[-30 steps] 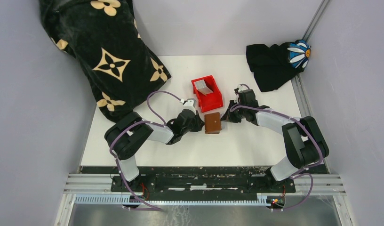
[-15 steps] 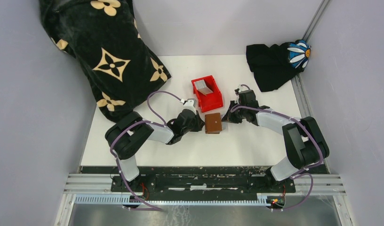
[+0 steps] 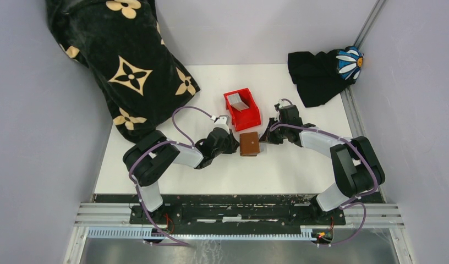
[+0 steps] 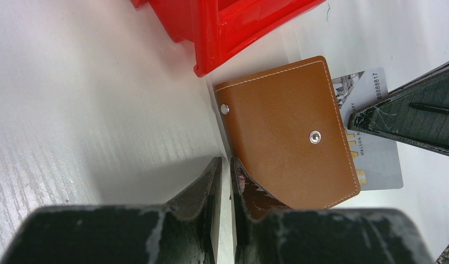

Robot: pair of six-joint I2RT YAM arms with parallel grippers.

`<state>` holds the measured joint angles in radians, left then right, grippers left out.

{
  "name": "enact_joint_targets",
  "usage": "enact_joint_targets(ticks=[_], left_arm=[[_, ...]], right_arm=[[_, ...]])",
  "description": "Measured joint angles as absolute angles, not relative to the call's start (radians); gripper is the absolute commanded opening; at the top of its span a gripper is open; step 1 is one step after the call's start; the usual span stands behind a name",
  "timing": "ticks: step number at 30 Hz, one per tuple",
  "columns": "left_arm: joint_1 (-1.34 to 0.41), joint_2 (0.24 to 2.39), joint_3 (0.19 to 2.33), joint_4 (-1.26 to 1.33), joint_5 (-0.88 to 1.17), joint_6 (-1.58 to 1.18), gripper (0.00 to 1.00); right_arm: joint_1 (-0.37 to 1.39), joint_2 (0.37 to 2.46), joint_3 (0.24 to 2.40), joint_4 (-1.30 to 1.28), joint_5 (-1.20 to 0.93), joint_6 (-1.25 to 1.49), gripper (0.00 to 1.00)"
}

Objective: Put the credit cards into the card holder
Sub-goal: Open the card holder at the center of the board.

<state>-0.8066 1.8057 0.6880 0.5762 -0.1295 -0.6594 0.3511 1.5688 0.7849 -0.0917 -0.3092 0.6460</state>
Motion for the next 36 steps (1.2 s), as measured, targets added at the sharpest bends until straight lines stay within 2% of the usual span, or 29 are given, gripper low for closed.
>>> enact_joint_targets(ticks=[36], left_arm=[[-0.807, 1.822, 0.694, 0.598, -0.121, -0.660, 0.17]], right_arm=[[0.350, 1.566, 0.785, -0.079, -0.314, 0.655, 0.01]])
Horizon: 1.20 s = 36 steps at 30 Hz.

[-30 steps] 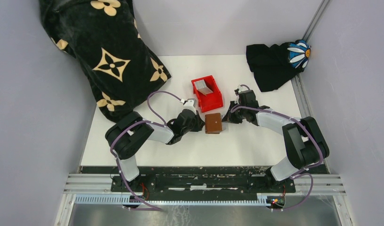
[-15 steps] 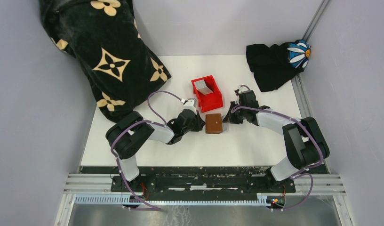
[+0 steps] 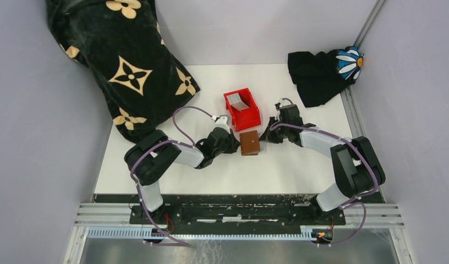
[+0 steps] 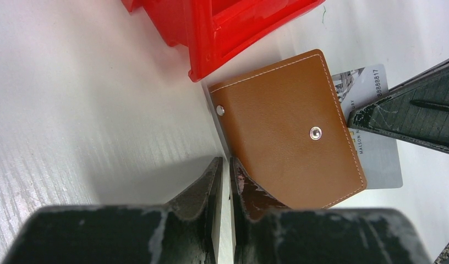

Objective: Put the credit cards into the card holder
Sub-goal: Open the card holder at the center of the board.

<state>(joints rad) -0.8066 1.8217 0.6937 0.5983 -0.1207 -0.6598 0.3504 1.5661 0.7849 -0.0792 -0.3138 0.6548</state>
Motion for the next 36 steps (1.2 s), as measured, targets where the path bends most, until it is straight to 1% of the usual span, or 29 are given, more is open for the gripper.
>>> enact_joint_targets(ticks=[18, 36], left_arm=[[-0.807, 1.831, 0.694, 0.612, -0.120, -0.660, 0.15], [-0.807, 1.838, 0.683, 0.647, -0.081, -0.660, 0.15]], right_arm=[[0.348, 1.559, 0.785, -0.057, -0.321, 0.676, 0.01], [0.379, 1.553, 0.783, 0.067, -0.369, 0.718, 0.01]])
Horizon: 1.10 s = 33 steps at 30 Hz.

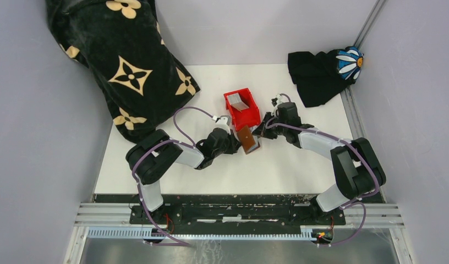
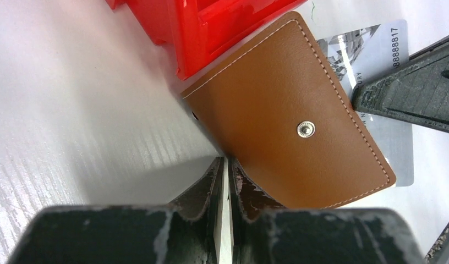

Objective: Put the credit cards into the card holder
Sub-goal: Open the card holder at the center of the board.

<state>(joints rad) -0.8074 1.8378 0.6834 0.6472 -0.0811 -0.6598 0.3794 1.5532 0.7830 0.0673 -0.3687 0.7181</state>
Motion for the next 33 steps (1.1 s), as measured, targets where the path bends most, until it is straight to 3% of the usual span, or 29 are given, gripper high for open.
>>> enact_joint_targets(ticks=[33], left_arm=[[-0.807, 1.869, 0.682, 0.705, -0.074, -0.659, 0.13]], right_arm=[[0.493, 1.567, 0.817, -0.024, -0.182, 0.622, 0.01]])
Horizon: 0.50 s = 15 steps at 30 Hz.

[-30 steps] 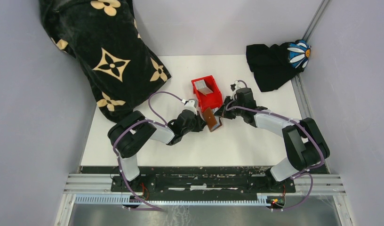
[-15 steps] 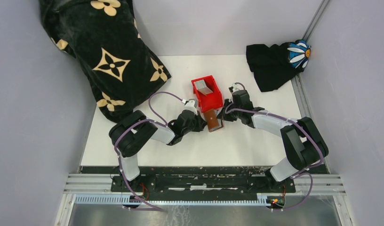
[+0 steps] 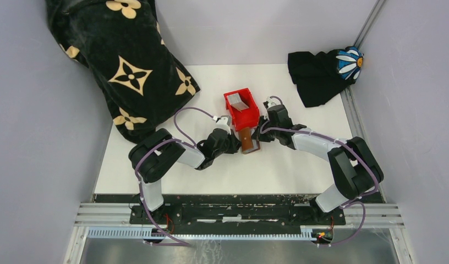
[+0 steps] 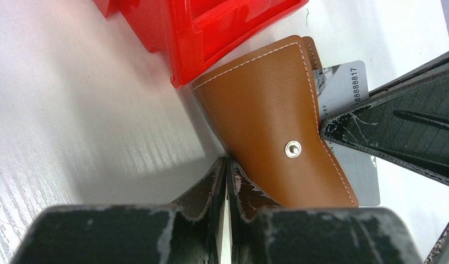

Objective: Put the credit cards into the card holder
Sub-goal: Open the card holder at the center of the board.

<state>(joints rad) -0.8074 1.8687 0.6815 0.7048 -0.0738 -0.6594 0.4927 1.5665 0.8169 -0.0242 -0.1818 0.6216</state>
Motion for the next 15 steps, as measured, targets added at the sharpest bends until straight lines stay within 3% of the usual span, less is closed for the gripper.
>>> enact_joint_targets(ticks=[15], left_arm=[[-0.808, 1.896, 0.689, 0.743, -0.067, -0.659, 0.13]], right_arm=[[0.567, 1.546, 0.832, 0.006, -0.202, 0.651, 0.01]])
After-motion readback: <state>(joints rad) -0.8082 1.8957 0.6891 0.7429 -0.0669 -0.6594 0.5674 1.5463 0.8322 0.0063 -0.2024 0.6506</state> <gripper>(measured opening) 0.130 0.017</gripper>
